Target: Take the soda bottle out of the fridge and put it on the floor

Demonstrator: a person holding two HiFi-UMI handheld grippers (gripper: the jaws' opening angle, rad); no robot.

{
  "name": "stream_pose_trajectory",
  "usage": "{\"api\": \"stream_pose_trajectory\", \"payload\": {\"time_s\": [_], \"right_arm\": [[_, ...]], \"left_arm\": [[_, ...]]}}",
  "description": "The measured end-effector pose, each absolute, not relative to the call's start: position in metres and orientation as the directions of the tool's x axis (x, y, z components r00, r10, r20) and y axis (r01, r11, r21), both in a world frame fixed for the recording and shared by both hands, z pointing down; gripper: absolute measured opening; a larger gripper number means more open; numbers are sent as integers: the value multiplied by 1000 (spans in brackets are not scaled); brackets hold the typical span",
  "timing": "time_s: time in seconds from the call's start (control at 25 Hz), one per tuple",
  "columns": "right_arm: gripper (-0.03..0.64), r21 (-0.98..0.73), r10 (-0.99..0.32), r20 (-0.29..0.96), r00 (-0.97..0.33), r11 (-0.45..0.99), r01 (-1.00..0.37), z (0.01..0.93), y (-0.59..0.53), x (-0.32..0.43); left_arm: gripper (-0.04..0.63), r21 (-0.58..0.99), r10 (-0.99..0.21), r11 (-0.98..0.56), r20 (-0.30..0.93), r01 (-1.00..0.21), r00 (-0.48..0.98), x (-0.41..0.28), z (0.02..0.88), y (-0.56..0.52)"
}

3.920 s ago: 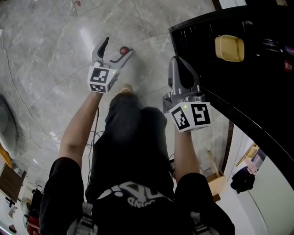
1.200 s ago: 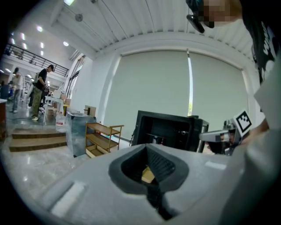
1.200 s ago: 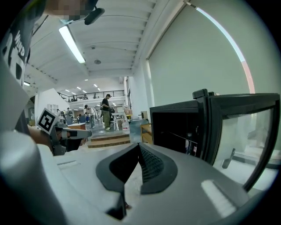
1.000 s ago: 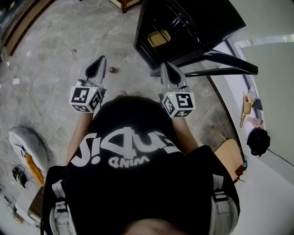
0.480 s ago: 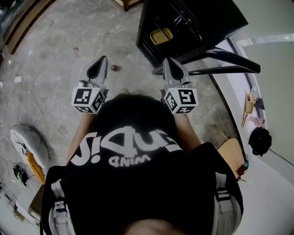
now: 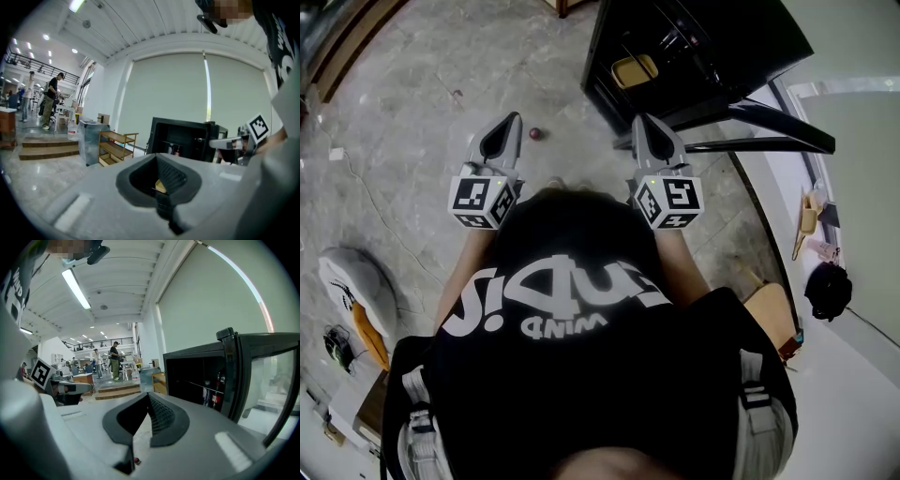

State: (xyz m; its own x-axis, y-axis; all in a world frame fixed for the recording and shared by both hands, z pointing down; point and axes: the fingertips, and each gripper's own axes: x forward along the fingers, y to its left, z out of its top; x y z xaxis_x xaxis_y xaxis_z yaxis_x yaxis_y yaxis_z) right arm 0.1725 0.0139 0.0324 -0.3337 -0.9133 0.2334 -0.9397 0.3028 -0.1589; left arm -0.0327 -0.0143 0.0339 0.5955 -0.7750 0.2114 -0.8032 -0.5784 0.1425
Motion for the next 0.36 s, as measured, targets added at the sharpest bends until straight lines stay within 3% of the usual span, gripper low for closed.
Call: {"api": "stream_pose_trajectory", "payload": {"time_s": [0.36], "right_arm": [[0, -164, -914, 236, -330, 297, -941, 37, 8, 167]], "left_arm": [[2, 164, -784, -558, 215, -813, 582, -38, 41, -19]]}}
